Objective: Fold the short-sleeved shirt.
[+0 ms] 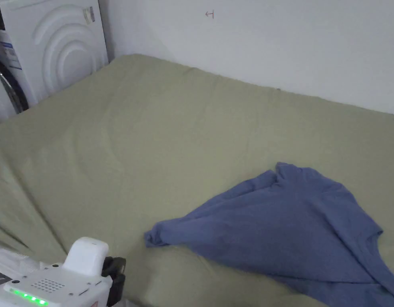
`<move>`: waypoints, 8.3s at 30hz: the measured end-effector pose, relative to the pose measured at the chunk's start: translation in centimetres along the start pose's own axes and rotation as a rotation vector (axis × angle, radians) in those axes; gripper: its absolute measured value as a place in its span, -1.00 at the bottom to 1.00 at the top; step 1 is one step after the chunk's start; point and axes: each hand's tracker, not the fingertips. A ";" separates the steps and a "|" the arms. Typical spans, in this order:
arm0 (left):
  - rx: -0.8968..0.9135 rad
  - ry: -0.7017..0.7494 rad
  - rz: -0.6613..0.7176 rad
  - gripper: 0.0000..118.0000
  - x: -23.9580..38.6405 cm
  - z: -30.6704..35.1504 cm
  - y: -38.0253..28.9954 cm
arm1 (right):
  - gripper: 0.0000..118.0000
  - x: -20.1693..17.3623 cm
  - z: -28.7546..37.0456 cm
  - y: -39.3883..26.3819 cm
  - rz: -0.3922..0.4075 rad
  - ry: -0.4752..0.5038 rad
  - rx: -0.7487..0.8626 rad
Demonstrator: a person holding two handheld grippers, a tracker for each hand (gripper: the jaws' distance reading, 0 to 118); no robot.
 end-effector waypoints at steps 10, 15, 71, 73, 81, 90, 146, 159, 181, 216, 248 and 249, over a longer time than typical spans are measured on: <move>0.025 -0.050 -0.168 0.98 -1.8 -9.8 4.9 | -1.00 -2.6 -2.7 1.8 0.088 0.005 -0.061; -0.111 -0.014 -0.271 0.92 -2.0 -16.3 6.7 | -1.00 -3.0 -4.5 2.2 0.092 -0.015 -0.107; 0.175 -0.327 0.145 -0.94 3.2 -10.8 22.4 | -0.98 -0.7 -22.1 34.2 0.301 0.092 0.039; 0.223 -0.346 0.160 -0.94 4.1 -9.3 25.8 | -0.98 -0.6 -18.4 37.4 0.288 0.089 0.108; 0.453 -0.359 0.115 -0.94 8.9 -1.3 40.6 | -0.98 -1.7 -5.7 48.2 0.244 0.025 0.391; 0.577 -0.356 0.115 -0.94 11.9 4.3 53.6 | -0.98 -2.9 -2.6 57.7 0.222 0.038 0.565; 0.166 -0.286 -0.008 1.00 5.6 -0.5 3.7 | 1.00 8.8 -1.3 1.7 0.015 -0.045 -0.018; -0.063 -0.103 -0.139 -1.00 5.9 -0.3 -1.0 | -1.00 4.3 3.7 -2.5 0.002 -0.143 0.022; -0.208 -0.108 -0.319 -0.92 8.2 -13.8 3.7 | -0.99 8.1 1.3 -2.1 -0.117 -0.249 -0.135; -0.016 -0.277 -0.038 -0.94 8.7 -10.3 15.5 | -0.95 12.1 -10.0 12.8 -0.141 -0.106 -0.223; 0.057 0.017 -0.251 -1.00 8.5 -6.0 4.4 | -1.00 3.5 -3.8 -2.4 -0.035 -0.149 -0.079; 0.008 -0.036 -0.217 -1.00 8.3 -6.0 3.9 | -1.00 3.7 -3.5 -3.0 -0.044 -0.112 -0.075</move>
